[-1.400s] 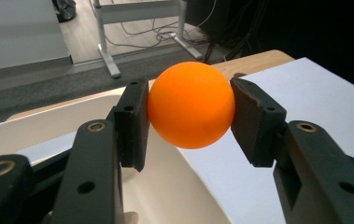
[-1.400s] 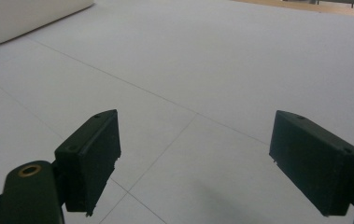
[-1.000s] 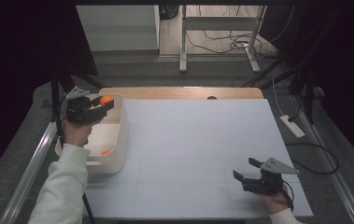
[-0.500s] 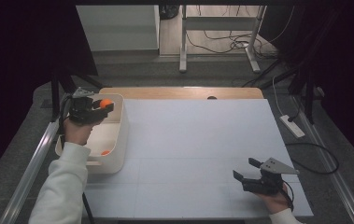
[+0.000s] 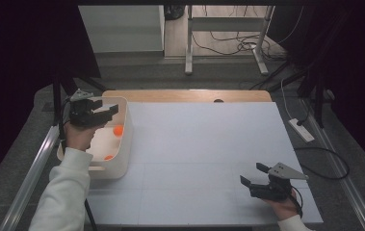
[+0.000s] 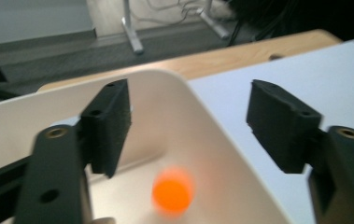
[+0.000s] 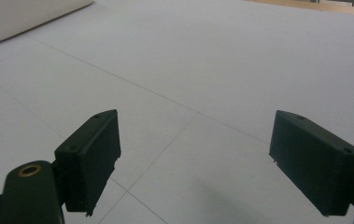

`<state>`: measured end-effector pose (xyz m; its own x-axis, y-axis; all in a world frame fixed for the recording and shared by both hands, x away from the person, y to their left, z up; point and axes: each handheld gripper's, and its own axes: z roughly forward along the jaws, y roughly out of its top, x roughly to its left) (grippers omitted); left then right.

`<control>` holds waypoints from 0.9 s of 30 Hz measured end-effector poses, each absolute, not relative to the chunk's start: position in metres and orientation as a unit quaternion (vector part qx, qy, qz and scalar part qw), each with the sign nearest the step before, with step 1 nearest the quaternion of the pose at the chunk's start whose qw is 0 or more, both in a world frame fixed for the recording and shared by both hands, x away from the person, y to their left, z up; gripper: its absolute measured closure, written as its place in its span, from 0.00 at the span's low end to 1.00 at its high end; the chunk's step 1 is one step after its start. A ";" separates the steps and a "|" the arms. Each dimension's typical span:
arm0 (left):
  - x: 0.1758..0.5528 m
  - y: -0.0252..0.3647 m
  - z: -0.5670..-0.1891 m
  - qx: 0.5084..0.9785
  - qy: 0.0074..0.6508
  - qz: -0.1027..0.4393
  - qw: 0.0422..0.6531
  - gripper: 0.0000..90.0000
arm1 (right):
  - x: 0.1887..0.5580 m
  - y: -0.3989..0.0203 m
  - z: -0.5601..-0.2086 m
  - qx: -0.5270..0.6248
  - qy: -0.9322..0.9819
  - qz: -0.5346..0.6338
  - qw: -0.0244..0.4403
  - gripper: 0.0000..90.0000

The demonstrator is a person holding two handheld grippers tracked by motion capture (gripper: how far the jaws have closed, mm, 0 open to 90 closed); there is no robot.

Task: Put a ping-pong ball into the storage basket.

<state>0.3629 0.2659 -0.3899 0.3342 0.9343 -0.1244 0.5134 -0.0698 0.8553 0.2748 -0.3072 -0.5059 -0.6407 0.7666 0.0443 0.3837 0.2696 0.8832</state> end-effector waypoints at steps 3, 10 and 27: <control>0.359 0.262 -0.386 0.687 0.515 0.239 0.453 0.30 | 0.275 -0.307 -0.506 0.373 0.771 0.476 0.202 0.18; 0.351 0.258 -0.381 0.686 0.494 0.219 0.487 0.28 | 0.275 -0.308 -0.506 0.373 0.771 0.476 0.201 0.18; 0.313 0.233 -0.380 0.697 0.429 0.186 0.544 0.27 | 0.275 -0.307 -0.506 0.374 0.771 0.475 0.203 0.18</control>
